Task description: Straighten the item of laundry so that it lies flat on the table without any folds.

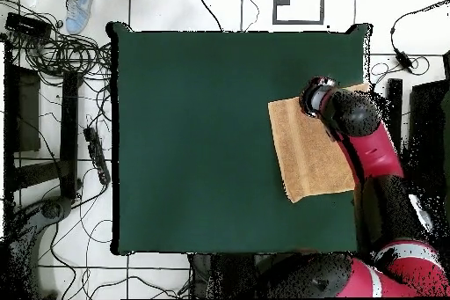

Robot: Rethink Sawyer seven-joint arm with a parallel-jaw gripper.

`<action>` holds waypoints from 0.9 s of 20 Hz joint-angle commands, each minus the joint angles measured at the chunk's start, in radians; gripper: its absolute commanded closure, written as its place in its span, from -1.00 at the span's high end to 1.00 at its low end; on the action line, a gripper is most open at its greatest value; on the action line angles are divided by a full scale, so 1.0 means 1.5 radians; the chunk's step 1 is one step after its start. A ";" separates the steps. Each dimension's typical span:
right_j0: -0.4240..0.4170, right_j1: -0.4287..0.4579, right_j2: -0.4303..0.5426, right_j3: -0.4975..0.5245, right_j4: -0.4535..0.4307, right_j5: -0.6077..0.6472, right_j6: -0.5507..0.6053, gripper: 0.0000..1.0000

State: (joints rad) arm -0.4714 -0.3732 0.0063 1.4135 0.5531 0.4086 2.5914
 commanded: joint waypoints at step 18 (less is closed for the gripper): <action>-0.032 0.045 -0.136 -0.201 -0.081 0.317 0.067 1.00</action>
State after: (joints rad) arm -0.5230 -0.3759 -0.1902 1.1645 0.4857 0.7473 2.5914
